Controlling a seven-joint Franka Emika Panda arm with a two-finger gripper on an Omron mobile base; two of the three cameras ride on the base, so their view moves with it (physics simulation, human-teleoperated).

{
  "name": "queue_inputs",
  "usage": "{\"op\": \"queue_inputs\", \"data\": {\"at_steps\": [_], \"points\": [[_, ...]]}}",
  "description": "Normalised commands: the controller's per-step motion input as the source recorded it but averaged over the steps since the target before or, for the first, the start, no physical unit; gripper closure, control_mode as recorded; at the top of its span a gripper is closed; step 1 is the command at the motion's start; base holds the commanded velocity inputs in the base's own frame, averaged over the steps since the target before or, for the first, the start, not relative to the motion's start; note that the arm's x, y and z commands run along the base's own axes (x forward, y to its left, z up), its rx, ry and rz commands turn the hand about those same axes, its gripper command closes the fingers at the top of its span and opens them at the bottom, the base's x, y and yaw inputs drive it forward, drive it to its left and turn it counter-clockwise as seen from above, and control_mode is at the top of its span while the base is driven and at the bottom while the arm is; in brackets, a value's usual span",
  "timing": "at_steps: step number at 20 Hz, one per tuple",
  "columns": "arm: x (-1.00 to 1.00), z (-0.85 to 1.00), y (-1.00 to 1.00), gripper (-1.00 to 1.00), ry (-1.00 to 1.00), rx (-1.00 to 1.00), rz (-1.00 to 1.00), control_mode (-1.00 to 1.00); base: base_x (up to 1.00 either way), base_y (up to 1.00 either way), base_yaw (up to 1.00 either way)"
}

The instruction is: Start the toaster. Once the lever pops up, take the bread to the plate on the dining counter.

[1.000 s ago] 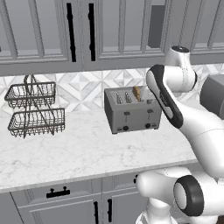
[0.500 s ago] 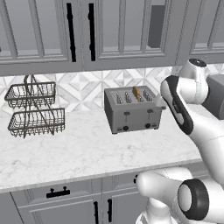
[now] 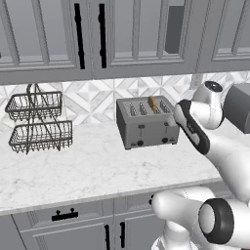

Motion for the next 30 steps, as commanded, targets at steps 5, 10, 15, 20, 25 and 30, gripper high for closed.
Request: {"op": "queue_inputs", "data": {"at_steps": [5, 10, 15, 20, 25, 30], "points": [[0.67, -0.23, 0.00, 1.00, 0.00, 0.00, 0.00, -1.00, 0.00, 0.00, 0.00], [0.62, -0.19, 0.00, 1.00, 0.00, 0.00, 0.00, -1.00, 0.00, 0.00, 0.00], [0.50, -0.20, 0.00, 1.00, 0.00, 0.00, 0.00, -1.00, 0.00, 0.00, 0.00], [0.47, -0.27, 0.00, 1.00, 0.00, 0.00, 0.00, -1.00, 0.00, 0.00, 0.00], [0.29, -0.30, -0.01, 1.00, -0.01, 0.00, 0.00, -1.00, 0.00, 0.00, 0.00], [0.19, -0.27, -0.07, 1.00, -0.02, 0.00, 0.00, -1.00, 0.00, 0.00, 0.00]]}}
